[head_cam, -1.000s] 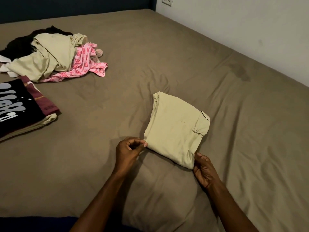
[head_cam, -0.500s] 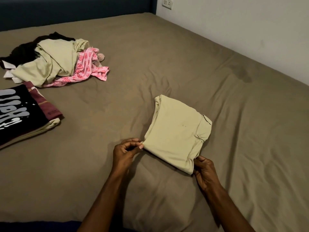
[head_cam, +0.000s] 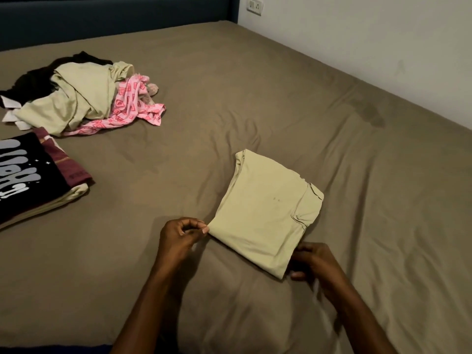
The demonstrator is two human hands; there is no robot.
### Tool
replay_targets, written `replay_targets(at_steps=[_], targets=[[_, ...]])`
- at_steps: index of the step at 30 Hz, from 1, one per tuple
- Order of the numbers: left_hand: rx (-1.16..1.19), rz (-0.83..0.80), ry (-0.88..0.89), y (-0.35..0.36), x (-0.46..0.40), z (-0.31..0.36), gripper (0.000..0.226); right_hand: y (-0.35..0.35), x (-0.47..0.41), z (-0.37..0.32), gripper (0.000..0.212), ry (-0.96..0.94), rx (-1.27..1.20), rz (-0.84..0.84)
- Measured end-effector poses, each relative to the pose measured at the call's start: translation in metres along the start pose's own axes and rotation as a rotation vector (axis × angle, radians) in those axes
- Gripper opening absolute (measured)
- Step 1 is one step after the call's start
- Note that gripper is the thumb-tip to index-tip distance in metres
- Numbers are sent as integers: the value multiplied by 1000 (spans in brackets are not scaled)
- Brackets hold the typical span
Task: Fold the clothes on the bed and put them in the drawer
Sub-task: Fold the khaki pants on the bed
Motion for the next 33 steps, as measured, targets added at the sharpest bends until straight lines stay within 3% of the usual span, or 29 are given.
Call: replay_targets(at_steps=[2, 4, 6, 8, 9, 11, 13, 15, 23, 27, 30, 33], targets=[[-233, 98, 34, 1, 6, 2, 11, -36, 0, -23, 19, -212, 413, 336], [-423, 304, 249, 11, 17, 14, 17, -44, 6, -54, 24, -528, 636, 579], [-523, 390, 628, 42, 33, 36, 24, -26, -5, -82, 30, -857, 709, 508], [-658, 278, 846, 89, 38, 47, 43, 3, -31, -100, 45, -1028, 821, 271], [-751, 207, 829, 109, 36, 46, 59, 19, -46, -106, 53, -1063, 905, 163], [-873, 151, 621, 130, 21, 31, 89, 48, -78, -115, 63, -1095, 1107, 1], [-888, 166, 473, 131, 10, 13, 104, 62, -117, -119, 65, -1111, 1323, -114], [-891, 187, 441, 128, 7, 1, 111, 61, -156, -118, 64, -1054, 1398, -228], [-901, 202, 383, 127, 6, 1, 118, 51, -234, -144, 64, -850, 1315, -249], [-880, 224, 410, 126, 8, 1, 117, 60, -210, -162, 66, -983, 1327, -93], [-896, 213, 397, 126, 8, 1, 118, 84, -173, -138, 66, -1145, 1371, -228], [-928, 197, 364, 127, 7, 3, 119, 87, -181, -121, 64, -1010, 1304, -297]])
Point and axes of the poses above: each hand's wrist, its own x-axis away from the middle knuckle, its own y-axis out of the palm, z = x × y, the point moved 4 cm from there along -x, towards the middle knuckle, and after that the axes turned 2 degrees about -y, right-handed, at the moved point
